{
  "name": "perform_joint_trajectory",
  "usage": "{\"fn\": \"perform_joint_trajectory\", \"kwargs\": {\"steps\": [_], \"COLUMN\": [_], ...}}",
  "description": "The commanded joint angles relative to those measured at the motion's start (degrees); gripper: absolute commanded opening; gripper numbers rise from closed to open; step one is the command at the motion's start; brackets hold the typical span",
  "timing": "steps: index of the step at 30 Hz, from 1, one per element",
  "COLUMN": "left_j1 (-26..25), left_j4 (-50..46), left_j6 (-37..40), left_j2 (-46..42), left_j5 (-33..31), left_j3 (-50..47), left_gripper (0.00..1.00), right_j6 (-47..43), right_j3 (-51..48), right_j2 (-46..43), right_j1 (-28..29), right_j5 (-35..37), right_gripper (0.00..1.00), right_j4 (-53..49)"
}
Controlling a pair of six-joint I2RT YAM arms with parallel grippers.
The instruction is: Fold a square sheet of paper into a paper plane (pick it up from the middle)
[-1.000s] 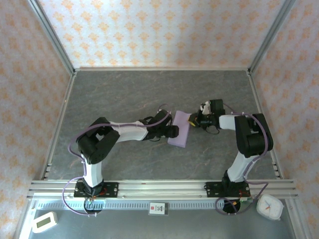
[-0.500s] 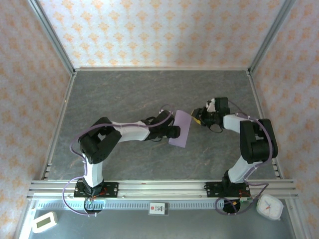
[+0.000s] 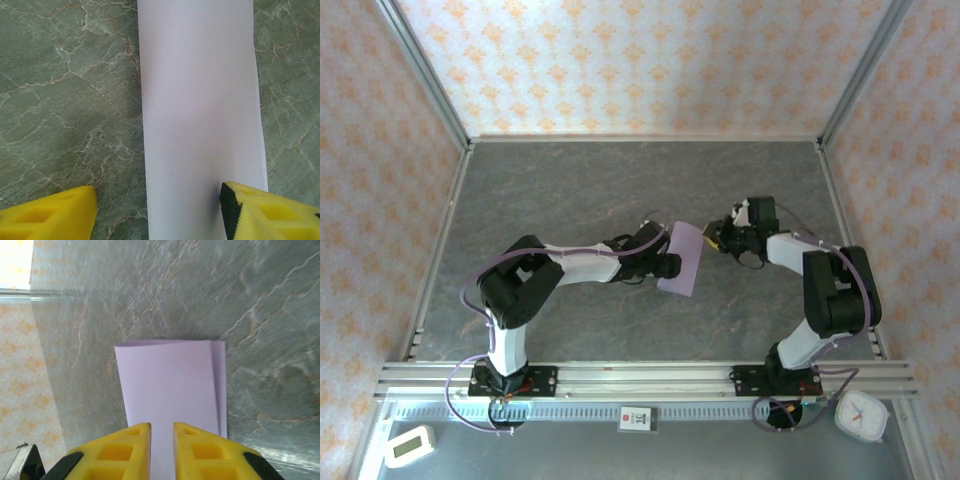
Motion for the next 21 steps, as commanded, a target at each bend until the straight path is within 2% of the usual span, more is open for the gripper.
{"fn": "perform_joint_trajectory", "kwargs": {"steps": [1, 21], "left_j1": [-0.42, -0.42], "left_j4": [-2.64, -2.43], "left_j6": [2.06, 1.84], "left_j2": [2.34, 2.86], "left_j5": [1.38, 1.02], "left_j3": [0.65, 0.12], "left_gripper": [0.66, 0.66], "right_j6": [1.84, 2.89], "right_j3": [-1.70, -3.99], "right_j2": [-1.04, 2.40], "right_j1": [1.16, 4.81], "right_j5": [1.36, 1.98], "right_gripper": [0.19, 0.13], "right_j4": [2.31, 5.04]}}
